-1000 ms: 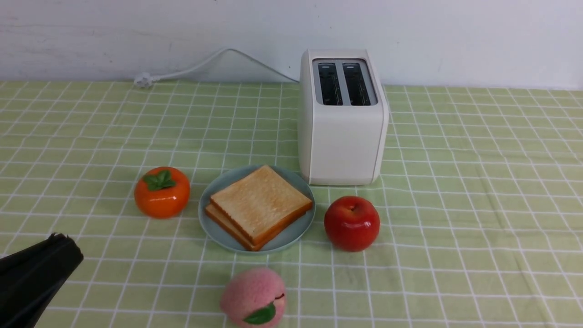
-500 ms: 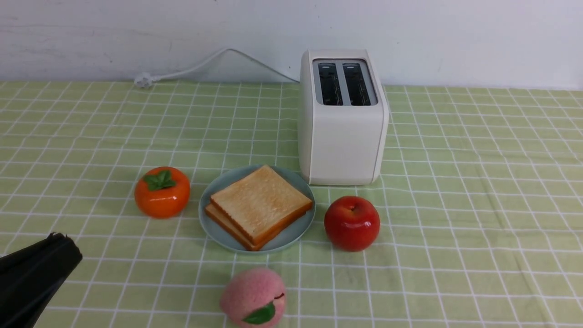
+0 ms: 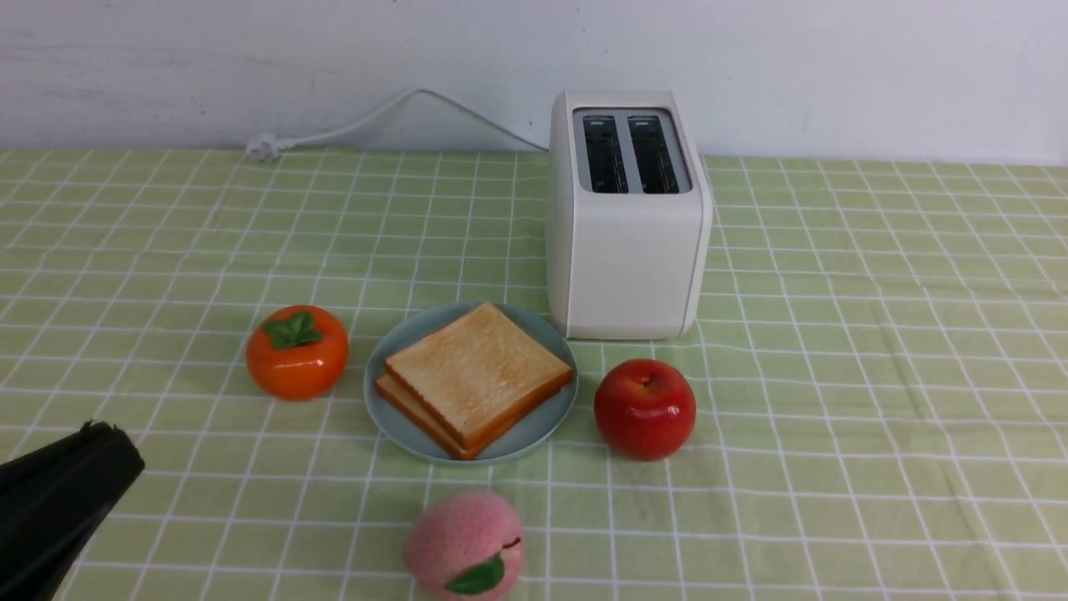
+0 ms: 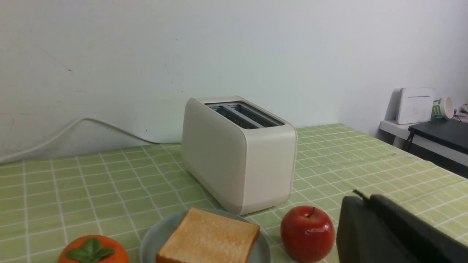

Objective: Take toasted bread from bread machine on green coffee tablecloth place on plate.

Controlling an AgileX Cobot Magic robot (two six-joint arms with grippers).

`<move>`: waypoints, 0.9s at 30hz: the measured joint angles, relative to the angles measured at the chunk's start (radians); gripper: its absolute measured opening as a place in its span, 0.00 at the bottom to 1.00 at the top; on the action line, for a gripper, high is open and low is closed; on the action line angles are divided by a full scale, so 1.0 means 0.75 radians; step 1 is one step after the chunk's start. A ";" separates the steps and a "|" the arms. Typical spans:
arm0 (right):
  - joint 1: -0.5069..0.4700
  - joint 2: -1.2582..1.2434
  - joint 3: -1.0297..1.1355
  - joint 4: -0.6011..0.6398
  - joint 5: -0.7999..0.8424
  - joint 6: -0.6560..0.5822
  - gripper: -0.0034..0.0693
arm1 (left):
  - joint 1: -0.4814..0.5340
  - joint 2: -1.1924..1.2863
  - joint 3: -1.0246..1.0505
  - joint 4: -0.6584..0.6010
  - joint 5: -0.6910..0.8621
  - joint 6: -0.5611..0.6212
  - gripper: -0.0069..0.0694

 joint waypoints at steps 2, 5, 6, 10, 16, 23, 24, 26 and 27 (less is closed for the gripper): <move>0.000 0.000 0.000 0.000 0.000 0.000 0.04 | 0.000 0.000 0.000 0.145 -0.028 -0.044 0.10; 0.000 0.000 0.000 0.000 0.000 0.000 0.04 | 0.000 0.000 0.000 0.519 -0.026 -0.310 0.07; 0.000 0.000 0.000 0.000 0.000 0.000 0.04 | 0.000 0.000 0.000 0.674 -0.020 -0.463 0.07; 0.000 0.000 0.000 0.000 0.000 0.000 0.05 | 0.000 0.000 0.000 1.342 0.028 -1.162 0.07; 0.000 0.000 0.000 0.000 0.000 0.000 0.05 | 0.000 -0.016 0.027 1.916 0.067 -1.864 0.07; 0.000 0.000 0.000 0.000 0.000 0.000 0.07 | 0.081 -0.168 0.237 1.867 -0.038 -1.867 0.07; 0.000 0.000 0.000 0.000 0.000 0.000 0.07 | 0.110 -0.200 0.266 1.842 -0.041 -1.845 0.07; 0.000 0.000 0.000 0.000 0.000 0.000 0.07 | 0.161 -0.260 0.333 1.765 -0.048 -1.778 0.07; 0.000 0.000 0.000 0.000 0.000 0.000 0.07 | 0.186 -0.293 0.358 1.736 -0.052 -1.754 0.07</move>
